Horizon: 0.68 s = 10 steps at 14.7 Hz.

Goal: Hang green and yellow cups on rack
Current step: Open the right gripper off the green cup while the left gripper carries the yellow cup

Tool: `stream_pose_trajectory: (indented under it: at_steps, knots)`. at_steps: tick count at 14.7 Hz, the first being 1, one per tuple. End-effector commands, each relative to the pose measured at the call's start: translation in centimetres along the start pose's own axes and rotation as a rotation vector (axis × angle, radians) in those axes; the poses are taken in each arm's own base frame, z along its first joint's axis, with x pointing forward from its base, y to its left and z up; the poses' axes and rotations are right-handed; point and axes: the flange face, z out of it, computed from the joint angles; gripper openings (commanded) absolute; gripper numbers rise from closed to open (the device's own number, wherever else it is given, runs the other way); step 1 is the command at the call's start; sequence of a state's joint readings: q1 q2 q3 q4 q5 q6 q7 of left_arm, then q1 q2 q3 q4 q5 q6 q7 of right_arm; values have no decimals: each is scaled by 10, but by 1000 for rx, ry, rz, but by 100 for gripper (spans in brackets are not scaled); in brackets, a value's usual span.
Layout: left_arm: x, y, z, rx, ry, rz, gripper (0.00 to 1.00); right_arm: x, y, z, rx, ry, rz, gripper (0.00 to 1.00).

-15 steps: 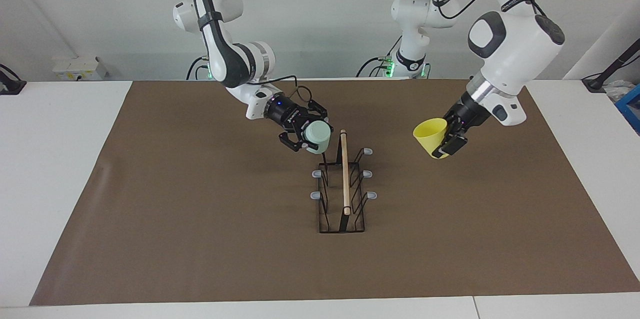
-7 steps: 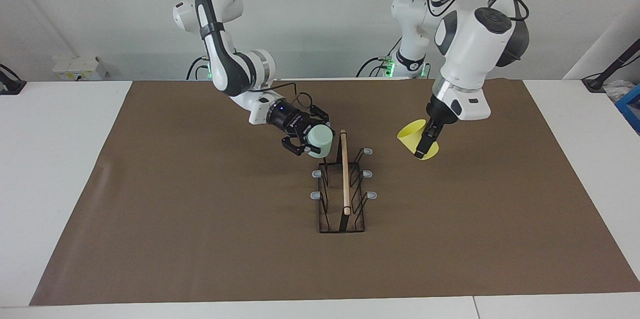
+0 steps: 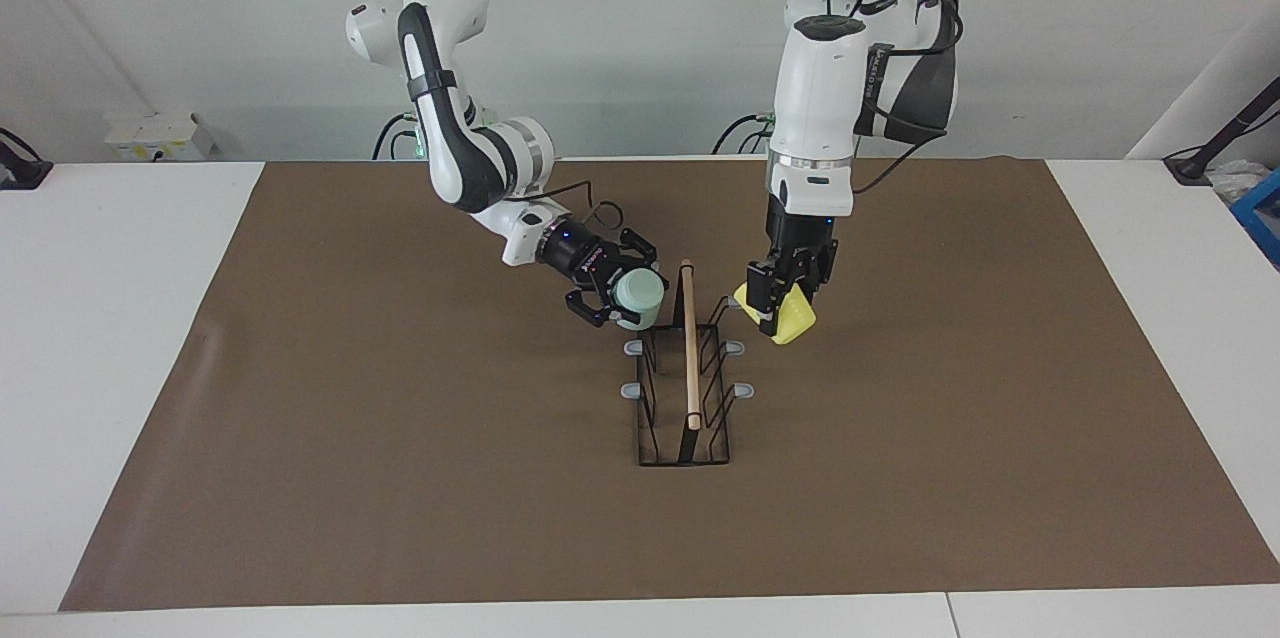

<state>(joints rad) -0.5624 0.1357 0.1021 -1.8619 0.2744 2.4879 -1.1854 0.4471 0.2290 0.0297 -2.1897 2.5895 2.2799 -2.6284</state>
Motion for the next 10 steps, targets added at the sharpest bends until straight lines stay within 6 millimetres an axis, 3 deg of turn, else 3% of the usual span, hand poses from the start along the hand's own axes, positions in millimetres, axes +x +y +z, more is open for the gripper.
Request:
stream_pose_trajectory:
  at_steps: [1, 6, 10]
  knots:
    - [-13, -4, 6, -46, 69, 91, 0, 0, 2, 0, -83, 45, 15, 99]
    - [-38, -12, 13, -9, 167, 147, 0, 14, 0, -1, -86, 60, 9, 100]
    - [-56, -22, 21, 7, 299, 115, 0, 50, 8, -22, -154, -13, -26, 100]
